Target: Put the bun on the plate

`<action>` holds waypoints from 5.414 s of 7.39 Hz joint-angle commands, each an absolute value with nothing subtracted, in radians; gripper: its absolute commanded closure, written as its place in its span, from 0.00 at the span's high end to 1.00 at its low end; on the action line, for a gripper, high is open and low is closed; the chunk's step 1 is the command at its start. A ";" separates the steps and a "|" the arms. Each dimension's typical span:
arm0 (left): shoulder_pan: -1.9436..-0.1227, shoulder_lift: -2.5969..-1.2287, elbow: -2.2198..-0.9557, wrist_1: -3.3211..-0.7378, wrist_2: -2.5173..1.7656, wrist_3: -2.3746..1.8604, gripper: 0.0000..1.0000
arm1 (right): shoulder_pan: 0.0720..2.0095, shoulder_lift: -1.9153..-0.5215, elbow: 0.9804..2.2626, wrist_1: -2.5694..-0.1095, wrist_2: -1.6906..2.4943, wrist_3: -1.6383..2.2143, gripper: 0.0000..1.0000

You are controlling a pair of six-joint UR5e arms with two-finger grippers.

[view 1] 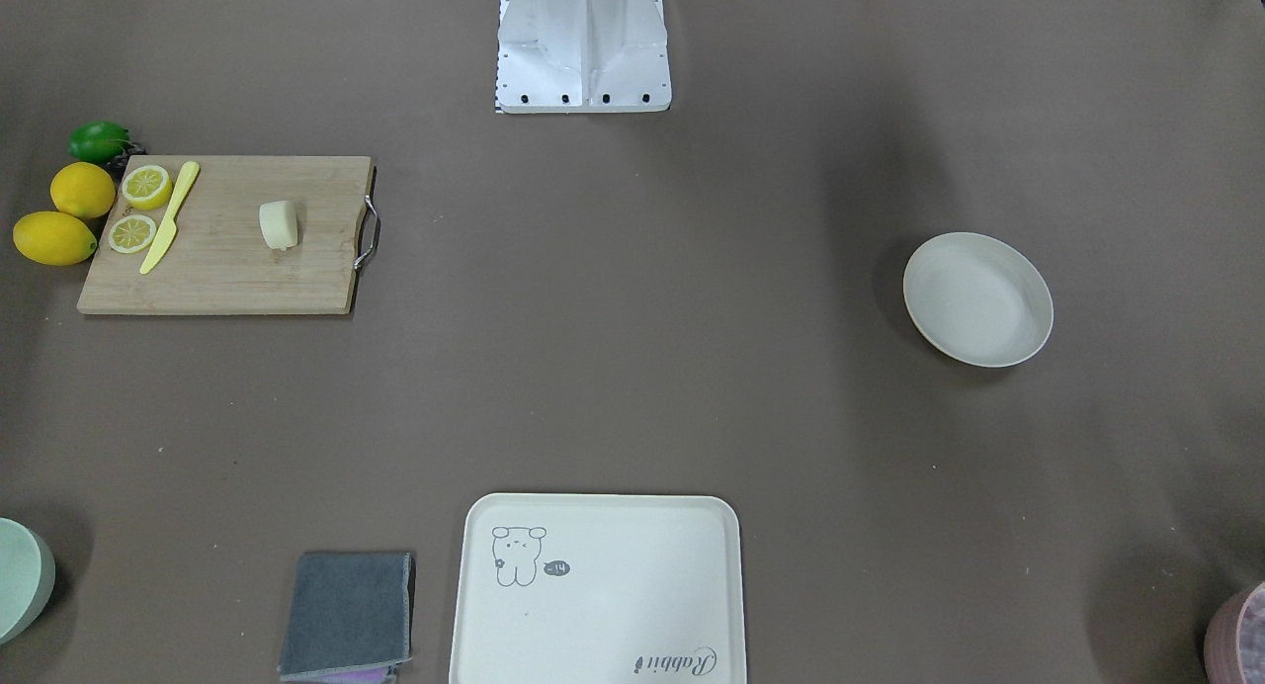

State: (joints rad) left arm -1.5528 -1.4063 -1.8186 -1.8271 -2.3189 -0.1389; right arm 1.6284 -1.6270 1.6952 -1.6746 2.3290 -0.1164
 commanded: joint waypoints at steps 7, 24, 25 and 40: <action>-1.552 -1.404 -1.818 -1.827 -2.313 -0.137 0.98 | 1.629 -1.641 1.717 -1.652 2.325 -0.100 1.00; -1.551 -1.396 -1.795 -1.971 -2.339 -0.130 0.98 | 1.631 -1.644 1.758 -1.654 2.339 -0.095 1.00; -1.551 -1.394 -1.777 -2.011 -2.341 -0.135 0.98 | 1.631 -1.644 1.756 -1.654 2.339 -0.095 1.00; -0.944 -1.520 -1.458 -2.676 -2.094 -0.948 0.98 | 0.993 -1.511 2.057 -1.428 2.194 0.887 1.00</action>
